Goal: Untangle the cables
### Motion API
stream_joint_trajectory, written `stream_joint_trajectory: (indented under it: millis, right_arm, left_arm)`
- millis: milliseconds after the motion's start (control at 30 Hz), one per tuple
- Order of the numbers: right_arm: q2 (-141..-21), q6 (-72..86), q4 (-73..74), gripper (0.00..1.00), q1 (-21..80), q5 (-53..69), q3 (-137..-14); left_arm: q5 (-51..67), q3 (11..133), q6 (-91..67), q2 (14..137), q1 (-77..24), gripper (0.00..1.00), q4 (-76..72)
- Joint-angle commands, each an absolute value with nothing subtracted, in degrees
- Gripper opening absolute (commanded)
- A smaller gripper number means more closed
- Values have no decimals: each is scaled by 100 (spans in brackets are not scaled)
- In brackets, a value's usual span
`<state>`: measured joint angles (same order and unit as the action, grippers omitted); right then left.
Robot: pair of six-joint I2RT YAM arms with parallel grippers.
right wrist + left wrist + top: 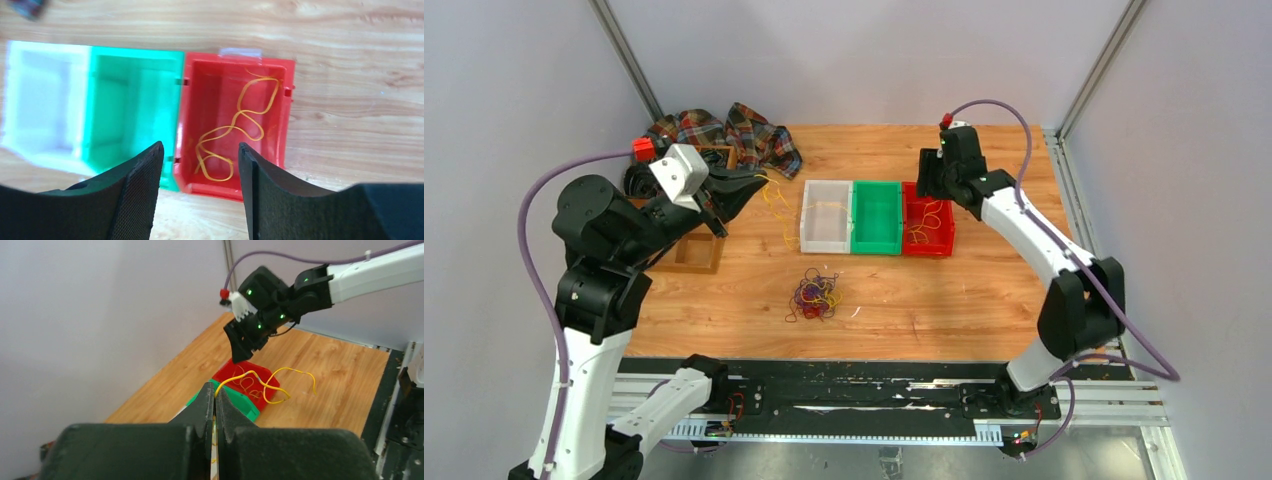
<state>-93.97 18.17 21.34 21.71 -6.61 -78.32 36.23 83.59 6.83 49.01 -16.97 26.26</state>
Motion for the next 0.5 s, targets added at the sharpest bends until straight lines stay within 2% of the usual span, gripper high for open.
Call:
stream_joint_trajectory:
  millis: [0,100,233,467]
  right_arm:
    - [-8442,1875,1466,57,2286,352,-7481]
    - [-7865,1604,940,62,2511,1092,-7208]
    - [-7413,946,745,71,3373,1173,-7350]
    - [-7246,696,498,72,4416,2101,-7590]
  left_arm:
    - [3605,7968,151,4905,-1714,1,2723]
    - [3573,7689,167,4880,-1712,1,2898]
    - [3531,7293,242,4784,-1714,0,3100]
    - [3810,7063,833,4732,-1716,0,3970]
